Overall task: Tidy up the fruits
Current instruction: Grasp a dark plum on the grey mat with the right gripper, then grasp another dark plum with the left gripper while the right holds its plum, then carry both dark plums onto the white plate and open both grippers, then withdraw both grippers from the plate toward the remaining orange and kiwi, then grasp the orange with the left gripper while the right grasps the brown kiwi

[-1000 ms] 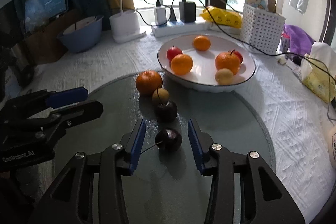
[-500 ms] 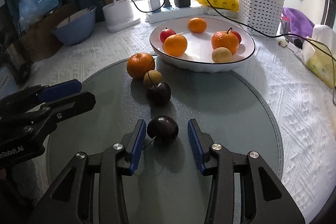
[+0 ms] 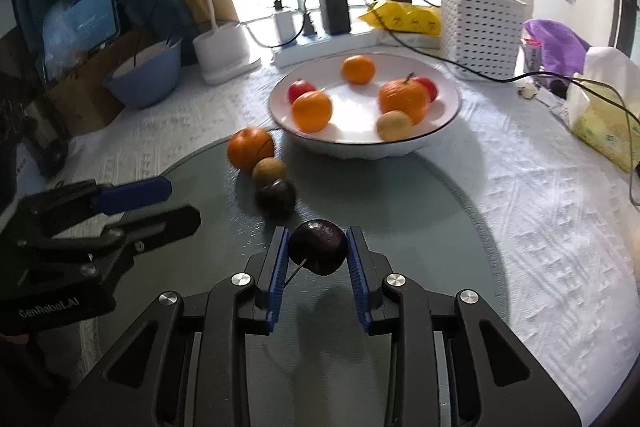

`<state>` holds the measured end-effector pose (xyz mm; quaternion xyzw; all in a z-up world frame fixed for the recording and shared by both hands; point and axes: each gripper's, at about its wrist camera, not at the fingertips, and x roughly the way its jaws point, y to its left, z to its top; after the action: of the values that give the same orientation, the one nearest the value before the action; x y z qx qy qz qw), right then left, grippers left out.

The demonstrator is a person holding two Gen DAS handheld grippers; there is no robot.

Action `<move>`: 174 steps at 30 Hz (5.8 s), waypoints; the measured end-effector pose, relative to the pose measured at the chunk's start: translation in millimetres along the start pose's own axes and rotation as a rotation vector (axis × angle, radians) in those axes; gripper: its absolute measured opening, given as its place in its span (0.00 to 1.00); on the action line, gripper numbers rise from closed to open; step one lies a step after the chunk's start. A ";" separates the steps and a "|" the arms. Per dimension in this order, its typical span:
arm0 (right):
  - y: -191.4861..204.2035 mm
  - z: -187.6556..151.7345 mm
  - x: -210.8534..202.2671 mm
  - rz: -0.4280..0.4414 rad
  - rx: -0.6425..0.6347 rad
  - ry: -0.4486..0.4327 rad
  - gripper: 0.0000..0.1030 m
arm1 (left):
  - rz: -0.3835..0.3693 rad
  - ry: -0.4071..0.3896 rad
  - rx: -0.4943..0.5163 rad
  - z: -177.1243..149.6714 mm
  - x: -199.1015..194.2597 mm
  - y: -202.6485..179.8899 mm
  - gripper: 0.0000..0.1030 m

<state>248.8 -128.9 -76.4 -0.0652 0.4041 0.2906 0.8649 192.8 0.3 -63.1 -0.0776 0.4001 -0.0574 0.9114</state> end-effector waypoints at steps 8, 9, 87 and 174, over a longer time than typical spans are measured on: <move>-26.7 0.2 -6.7 0.010 0.035 -0.029 0.30 | -0.015 0.038 0.026 7.7 19.5 -18.6 0.47; -29.1 0.1 -6.9 0.012 0.037 -0.031 0.30 | -0.018 0.044 0.027 8.9 23.4 -21.0 0.47; -43.9 119.8 74.0 -0.040 -0.061 -0.098 0.30 | -0.037 -0.063 0.098 130.8 94.9 28.2 0.27; 35.0 35.1 66.8 0.046 -0.134 0.077 0.27 | 0.050 -0.058 -0.058 7.6 -0.5 69.5 0.51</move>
<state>286.2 -57.9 -98.0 -0.1246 0.4180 0.3342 0.8355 201.1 69.3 -70.7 -0.0954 0.3768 -0.0209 0.9211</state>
